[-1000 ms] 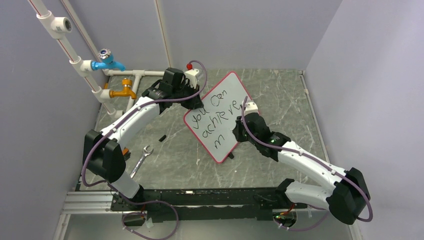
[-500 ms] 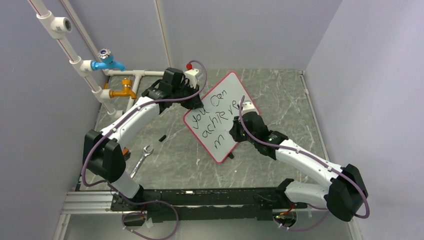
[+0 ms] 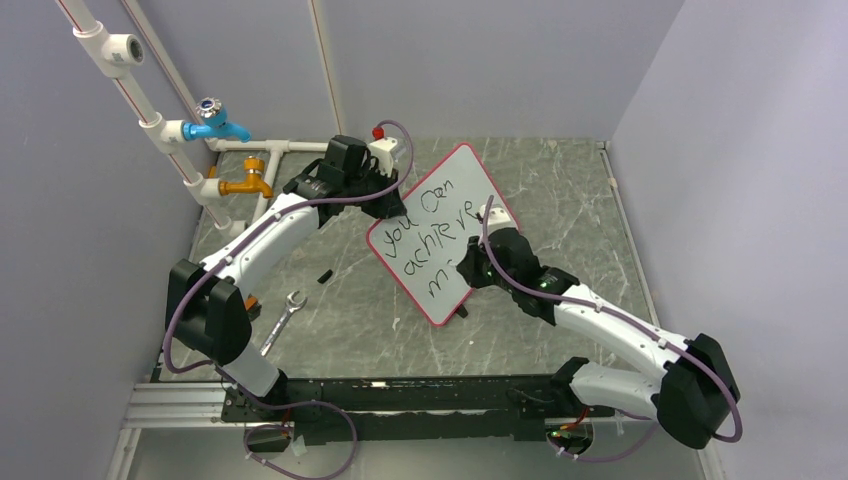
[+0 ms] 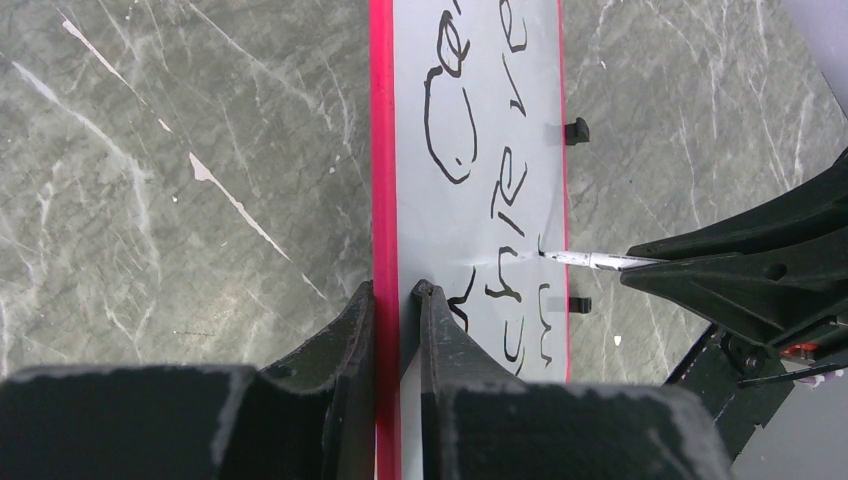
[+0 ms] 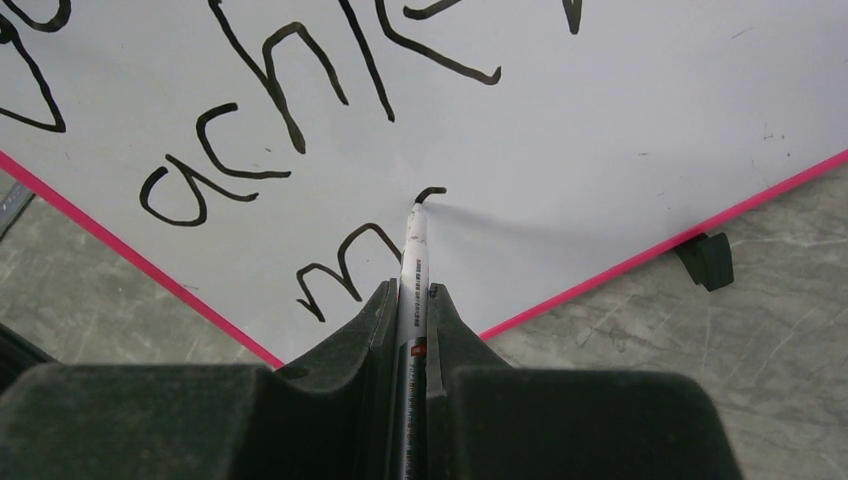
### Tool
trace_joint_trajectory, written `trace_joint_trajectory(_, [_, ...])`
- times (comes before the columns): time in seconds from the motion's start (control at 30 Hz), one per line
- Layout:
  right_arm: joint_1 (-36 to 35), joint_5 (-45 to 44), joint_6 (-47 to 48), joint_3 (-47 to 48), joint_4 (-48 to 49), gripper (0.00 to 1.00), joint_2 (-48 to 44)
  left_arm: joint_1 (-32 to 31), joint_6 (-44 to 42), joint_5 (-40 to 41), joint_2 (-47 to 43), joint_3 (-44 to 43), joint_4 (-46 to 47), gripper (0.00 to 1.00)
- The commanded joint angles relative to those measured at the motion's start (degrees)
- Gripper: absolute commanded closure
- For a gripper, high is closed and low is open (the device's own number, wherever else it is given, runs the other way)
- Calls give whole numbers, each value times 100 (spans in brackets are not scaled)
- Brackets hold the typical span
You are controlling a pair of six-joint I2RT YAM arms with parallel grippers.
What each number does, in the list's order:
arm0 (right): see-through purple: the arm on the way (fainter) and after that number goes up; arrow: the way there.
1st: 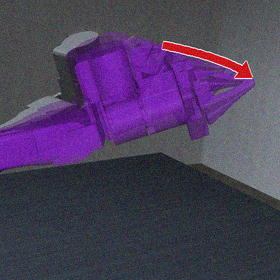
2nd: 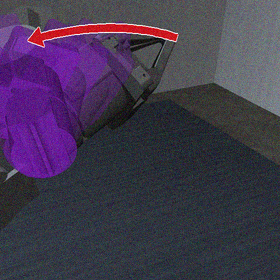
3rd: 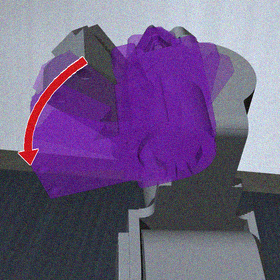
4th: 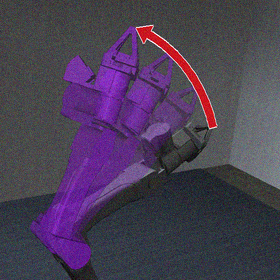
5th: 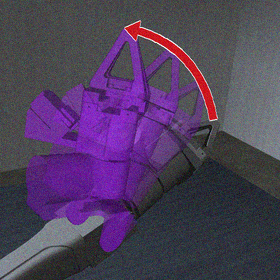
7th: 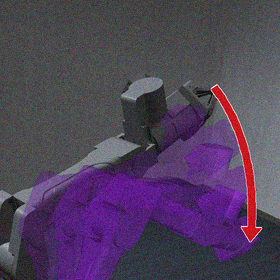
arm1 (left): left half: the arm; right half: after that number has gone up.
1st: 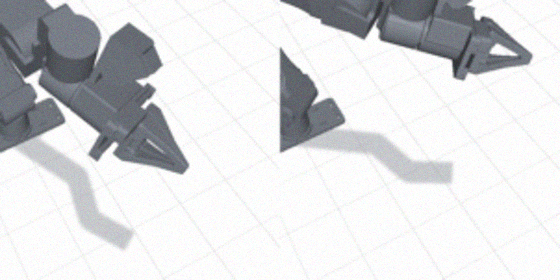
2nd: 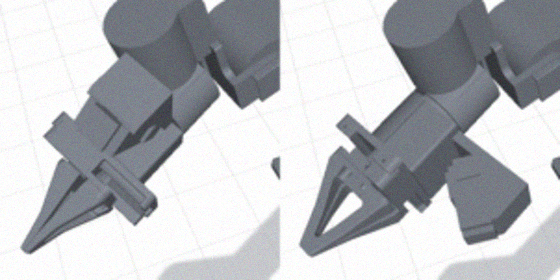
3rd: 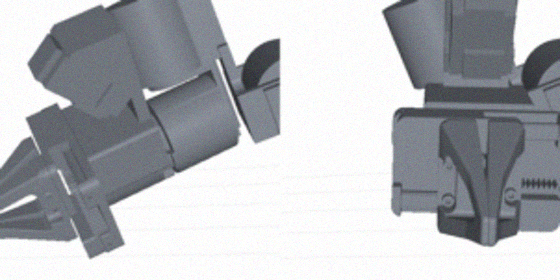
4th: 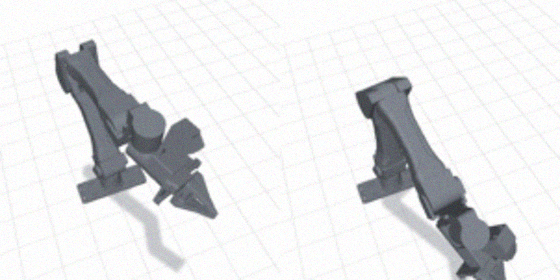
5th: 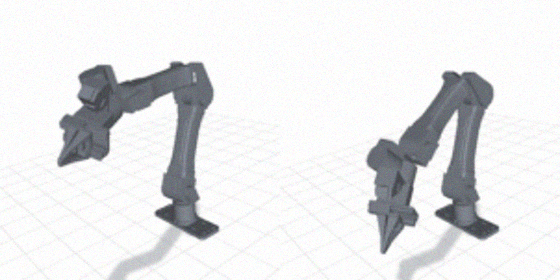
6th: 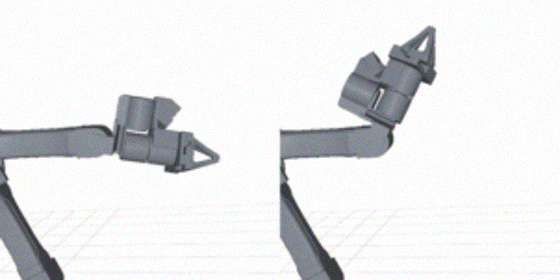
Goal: Write a sentence on the whiteboard
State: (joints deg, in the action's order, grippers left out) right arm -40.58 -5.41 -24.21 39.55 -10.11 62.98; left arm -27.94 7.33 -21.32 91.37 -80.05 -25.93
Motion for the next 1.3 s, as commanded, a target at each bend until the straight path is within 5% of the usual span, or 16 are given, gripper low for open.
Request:
trace_joint_trajectory(0.0, [-23, 372, -160, -253, 141, 100, -94, -2, -355, 313, 27, -183, 103, 100])
trace_joint_trajectory(0.77, [-15, -588, -83, 13, -315, 100, -38, -3, -363, 303, 50, -187, 89, 100])
trace_joint_trajectory(1.27, [1, -441, 4, 639, -218, 100, 315, -24, -356, 278, 33, -202, 77, 100])
